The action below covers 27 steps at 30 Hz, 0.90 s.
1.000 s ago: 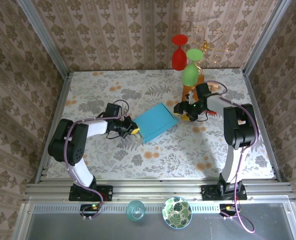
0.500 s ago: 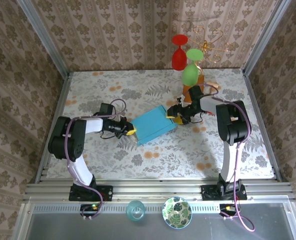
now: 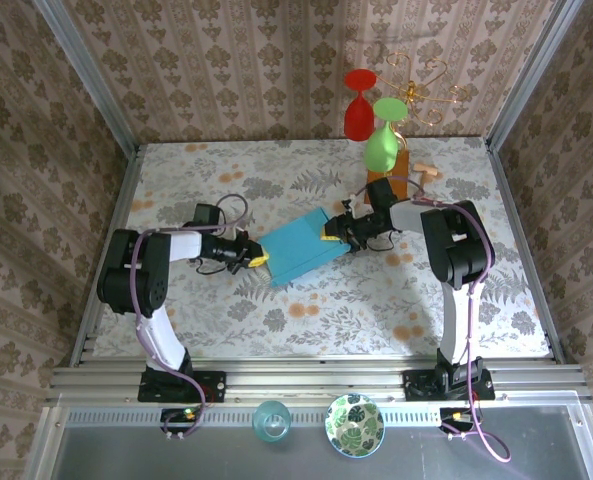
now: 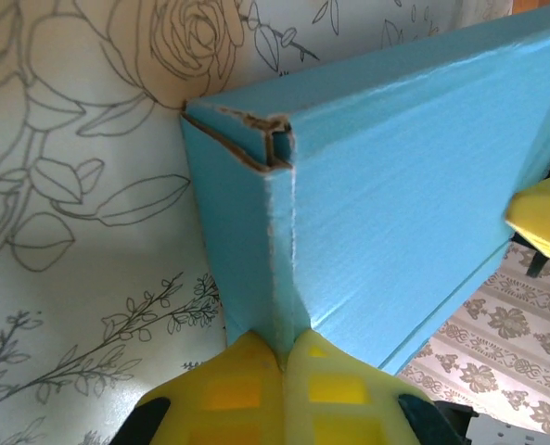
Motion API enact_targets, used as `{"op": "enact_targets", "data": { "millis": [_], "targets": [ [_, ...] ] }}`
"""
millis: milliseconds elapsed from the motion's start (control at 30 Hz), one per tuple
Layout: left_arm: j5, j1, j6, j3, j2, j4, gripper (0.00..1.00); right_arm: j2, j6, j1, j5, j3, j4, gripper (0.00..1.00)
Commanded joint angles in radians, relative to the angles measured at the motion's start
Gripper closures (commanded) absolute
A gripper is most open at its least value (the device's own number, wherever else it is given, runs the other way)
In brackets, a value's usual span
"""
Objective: Fold the paper box
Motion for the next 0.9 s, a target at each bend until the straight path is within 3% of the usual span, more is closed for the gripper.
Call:
{"op": "enact_targets", "data": {
  "millis": [0,233,500,600,733,867],
  "targets": [
    [-0.011,0.016,0.004,0.031,-0.047,-0.012,0.87,-0.053,0.174,-0.002,-0.027,-0.063,0.166,0.52],
    [-0.065,0.027,-0.044,0.046,-0.159,-0.004,0.72,-0.108,0.479,-0.002,0.008,-0.191,0.429,0.62],
    [-0.209,0.035,-0.003,0.068,-0.354,-0.024,0.64,-0.163,0.836,-0.014,0.061,-0.242,0.36,0.64],
    [-0.238,0.019,0.145,0.113,-0.398,-0.107,0.63,-0.232,0.899,-0.014,0.091,-0.238,0.197,0.61],
    [-0.258,-0.062,0.446,0.201,-0.443,-0.276,0.62,-0.324,0.894,-0.024,0.12,-0.201,-0.116,0.59],
    [-0.312,-0.158,0.726,0.259,-0.474,-0.423,0.62,-0.408,0.939,-0.048,0.112,-0.224,-0.238,0.6]
  ]
}}
